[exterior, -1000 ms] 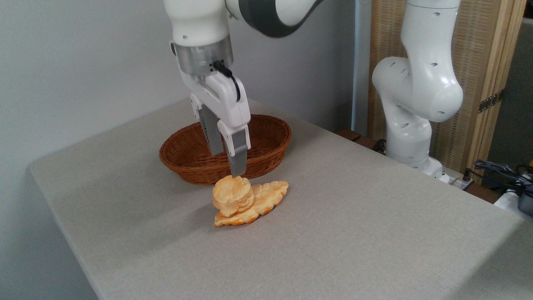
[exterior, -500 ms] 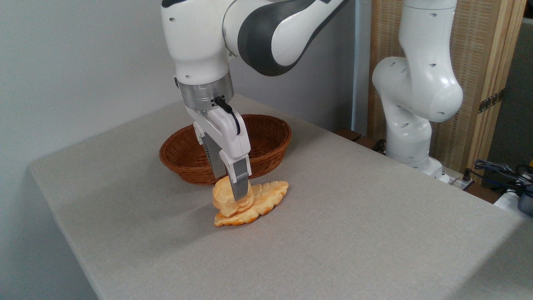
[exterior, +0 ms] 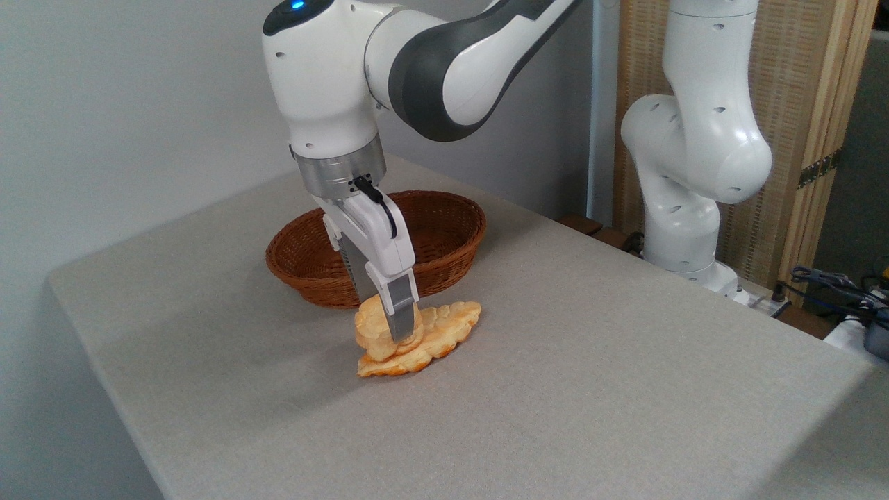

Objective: Put bread into the basket
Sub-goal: 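Lift the roll off the flat pastry and carry it over the basket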

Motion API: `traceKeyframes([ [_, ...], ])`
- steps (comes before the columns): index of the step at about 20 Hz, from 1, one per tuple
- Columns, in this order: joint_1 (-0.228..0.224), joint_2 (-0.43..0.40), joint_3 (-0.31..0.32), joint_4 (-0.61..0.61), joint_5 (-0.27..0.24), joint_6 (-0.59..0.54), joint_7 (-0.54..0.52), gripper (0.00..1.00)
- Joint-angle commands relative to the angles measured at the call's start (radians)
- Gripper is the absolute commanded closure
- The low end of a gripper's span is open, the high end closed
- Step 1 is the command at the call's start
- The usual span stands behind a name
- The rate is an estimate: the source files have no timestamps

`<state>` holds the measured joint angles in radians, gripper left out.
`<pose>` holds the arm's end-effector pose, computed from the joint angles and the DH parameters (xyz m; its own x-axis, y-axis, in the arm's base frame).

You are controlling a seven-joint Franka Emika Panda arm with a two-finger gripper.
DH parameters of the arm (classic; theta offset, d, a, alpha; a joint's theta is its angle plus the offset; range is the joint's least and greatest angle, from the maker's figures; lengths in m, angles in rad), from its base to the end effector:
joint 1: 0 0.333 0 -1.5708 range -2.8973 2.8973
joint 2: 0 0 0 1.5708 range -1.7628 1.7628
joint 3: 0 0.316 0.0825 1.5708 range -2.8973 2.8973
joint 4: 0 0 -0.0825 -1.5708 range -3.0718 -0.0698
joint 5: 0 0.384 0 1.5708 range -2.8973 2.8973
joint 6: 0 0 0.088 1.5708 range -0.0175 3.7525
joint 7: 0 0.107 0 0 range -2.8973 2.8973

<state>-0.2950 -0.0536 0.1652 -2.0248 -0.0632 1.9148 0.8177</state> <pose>0.5283 -0.0724 0.4672 0.6022 -0.7983 0.0092 -0.7957 -0.5992 0.0880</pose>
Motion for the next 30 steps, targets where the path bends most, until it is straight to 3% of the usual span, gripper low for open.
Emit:
traceKeyframes([
  [1,-0.007,-0.002,0.004,-0.005,0.016,0.020,0.015,0.41],
  [3,-0.007,0.000,0.002,-0.006,0.016,0.018,0.029,0.49],
  [13,-0.009,-0.003,0.001,-0.003,0.014,0.015,0.029,0.48],
  [19,-0.029,-0.054,-0.004,0.050,-0.003,-0.002,0.011,0.48],
  [26,-0.242,-0.075,-0.003,0.054,-0.007,-0.016,-0.196,0.44],
  [30,-0.354,-0.058,-0.003,0.051,-0.007,-0.029,-0.259,0.41],
])
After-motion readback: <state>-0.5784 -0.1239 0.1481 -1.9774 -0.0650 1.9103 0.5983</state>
